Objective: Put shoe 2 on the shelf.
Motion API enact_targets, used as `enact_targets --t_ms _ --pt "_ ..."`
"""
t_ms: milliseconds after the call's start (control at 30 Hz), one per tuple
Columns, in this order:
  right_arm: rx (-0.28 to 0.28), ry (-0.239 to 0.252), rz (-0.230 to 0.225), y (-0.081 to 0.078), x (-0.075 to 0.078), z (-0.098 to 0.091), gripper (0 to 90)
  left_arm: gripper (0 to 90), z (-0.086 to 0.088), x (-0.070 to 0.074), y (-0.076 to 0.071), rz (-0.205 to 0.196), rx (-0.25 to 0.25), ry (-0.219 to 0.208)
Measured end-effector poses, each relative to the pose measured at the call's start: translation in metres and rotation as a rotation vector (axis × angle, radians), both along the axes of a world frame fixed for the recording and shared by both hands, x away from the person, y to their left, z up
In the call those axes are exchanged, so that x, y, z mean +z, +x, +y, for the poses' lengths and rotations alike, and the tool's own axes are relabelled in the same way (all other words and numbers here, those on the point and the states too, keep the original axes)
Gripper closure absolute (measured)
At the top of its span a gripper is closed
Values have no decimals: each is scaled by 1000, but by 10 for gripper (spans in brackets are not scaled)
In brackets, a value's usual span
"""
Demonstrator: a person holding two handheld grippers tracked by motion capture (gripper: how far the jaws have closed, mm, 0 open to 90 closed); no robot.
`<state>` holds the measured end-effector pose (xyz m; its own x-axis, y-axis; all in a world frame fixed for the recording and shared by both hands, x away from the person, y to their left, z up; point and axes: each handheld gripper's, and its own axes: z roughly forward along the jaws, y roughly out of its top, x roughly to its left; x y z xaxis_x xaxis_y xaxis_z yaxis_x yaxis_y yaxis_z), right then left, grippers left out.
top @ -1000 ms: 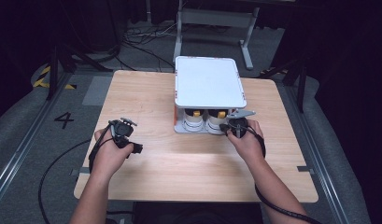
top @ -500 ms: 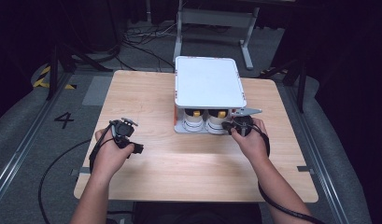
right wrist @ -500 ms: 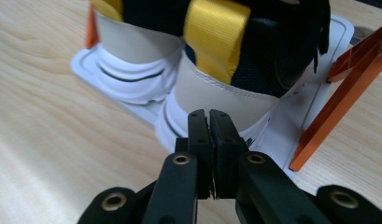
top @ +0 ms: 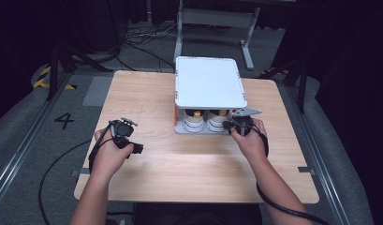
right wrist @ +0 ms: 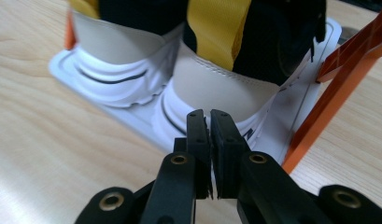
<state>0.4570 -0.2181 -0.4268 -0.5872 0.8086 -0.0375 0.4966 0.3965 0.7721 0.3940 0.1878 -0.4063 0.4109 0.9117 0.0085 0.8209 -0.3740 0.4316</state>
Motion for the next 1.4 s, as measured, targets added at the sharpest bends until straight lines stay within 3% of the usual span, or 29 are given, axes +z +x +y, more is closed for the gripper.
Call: enact_targets --t_ms 300,567,767,1000,1133,1400 --pt "-5 78 -36 -35 44 -39 860 228 3 2 -4 2 -16 0" --pt "-32 103 -33 -58 59 -85 863 228 5 1 -4 7 -43 1" --pt "-30 79 -13 -70 67 -116 858 227 7 -2 -2 28 -48 1" --pt "-70 28 44 -77 52 -149 841 226 7 -5 1 49 -65 6" --pt "-47 -2 82 -77 39 -159 805 225 7 -9 4 72 -71 13" --pt "-78 -27 151 -65 3 -173 728 219 7 -15 7 103 -84 18"
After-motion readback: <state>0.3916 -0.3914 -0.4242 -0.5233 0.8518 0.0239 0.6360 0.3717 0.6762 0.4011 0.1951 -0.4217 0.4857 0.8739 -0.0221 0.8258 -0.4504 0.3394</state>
